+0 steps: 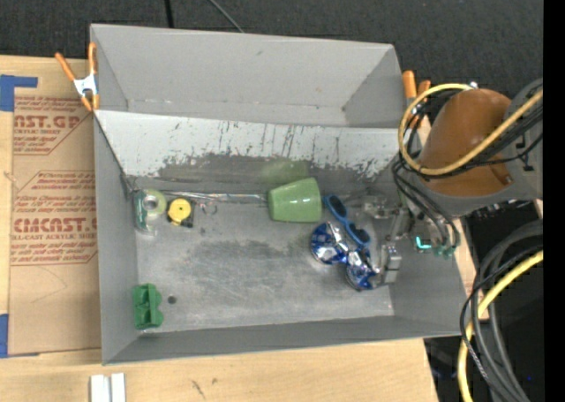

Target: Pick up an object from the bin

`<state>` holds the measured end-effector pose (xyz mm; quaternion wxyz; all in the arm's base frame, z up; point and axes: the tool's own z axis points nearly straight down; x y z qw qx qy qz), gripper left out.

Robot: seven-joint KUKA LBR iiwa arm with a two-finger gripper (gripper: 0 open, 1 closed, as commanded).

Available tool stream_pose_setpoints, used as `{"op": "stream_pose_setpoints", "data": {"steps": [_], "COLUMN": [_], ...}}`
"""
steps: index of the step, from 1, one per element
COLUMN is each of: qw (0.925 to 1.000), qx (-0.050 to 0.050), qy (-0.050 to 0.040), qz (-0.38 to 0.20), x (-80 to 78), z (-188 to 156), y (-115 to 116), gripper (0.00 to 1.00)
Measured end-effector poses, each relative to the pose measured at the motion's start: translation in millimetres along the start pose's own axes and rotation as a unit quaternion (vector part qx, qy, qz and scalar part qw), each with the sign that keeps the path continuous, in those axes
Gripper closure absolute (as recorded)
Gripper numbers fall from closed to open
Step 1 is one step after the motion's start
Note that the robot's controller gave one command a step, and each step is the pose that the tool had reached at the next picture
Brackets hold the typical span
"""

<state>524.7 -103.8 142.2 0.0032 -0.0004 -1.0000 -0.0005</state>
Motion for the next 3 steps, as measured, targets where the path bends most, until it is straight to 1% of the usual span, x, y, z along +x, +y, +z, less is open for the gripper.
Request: {"op": "stream_pose_setpoints", "data": {"steps": [1, 2, 3], "qw": [0.9984, 0.9985, 0.9976], "qx": [-0.001, 0.000, 0.000], "qy": [-0.0005, -0.0033, -0.0082], "qz": [0.056, 0.055, 0.069], "x": [3.6, 1.8, -2.7], "z": [76, 73, -65], "y": [3, 2, 37], "gripper": [0.00, 1.00, 1.00]}}
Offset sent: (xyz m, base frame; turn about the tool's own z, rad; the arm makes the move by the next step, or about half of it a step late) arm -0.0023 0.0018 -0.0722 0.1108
